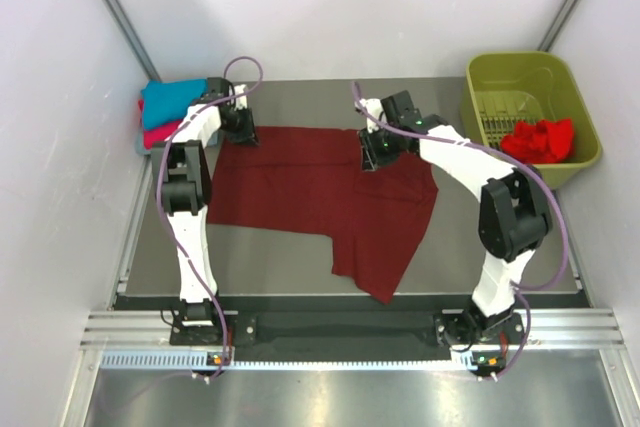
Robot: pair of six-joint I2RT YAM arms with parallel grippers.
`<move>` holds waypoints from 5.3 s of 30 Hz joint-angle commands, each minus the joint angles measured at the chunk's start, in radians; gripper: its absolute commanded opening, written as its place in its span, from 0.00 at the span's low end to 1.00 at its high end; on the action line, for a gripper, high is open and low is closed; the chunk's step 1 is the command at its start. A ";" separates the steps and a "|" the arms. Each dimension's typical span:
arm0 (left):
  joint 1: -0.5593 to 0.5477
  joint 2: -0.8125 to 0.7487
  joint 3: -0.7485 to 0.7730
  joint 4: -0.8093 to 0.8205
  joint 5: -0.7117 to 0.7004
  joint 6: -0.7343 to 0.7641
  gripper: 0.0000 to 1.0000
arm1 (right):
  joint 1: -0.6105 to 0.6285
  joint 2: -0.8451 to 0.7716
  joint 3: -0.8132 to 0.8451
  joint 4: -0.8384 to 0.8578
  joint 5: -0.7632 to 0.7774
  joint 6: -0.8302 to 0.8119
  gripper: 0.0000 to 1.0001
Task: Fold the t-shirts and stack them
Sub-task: Fold the tshirt
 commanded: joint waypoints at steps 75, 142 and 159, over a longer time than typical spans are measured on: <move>-0.031 -0.635 -0.423 0.074 -0.219 -0.097 0.52 | -0.015 -0.411 -0.383 -0.432 -0.045 -0.934 0.75; 0.219 -0.770 -0.860 -0.160 -0.053 -0.306 0.56 | 0.183 -0.339 -0.592 -0.198 0.159 -0.836 0.00; 0.310 -0.556 -0.825 -0.110 -0.087 -0.269 0.53 | 0.174 -0.310 -0.555 -0.195 0.159 -0.829 0.00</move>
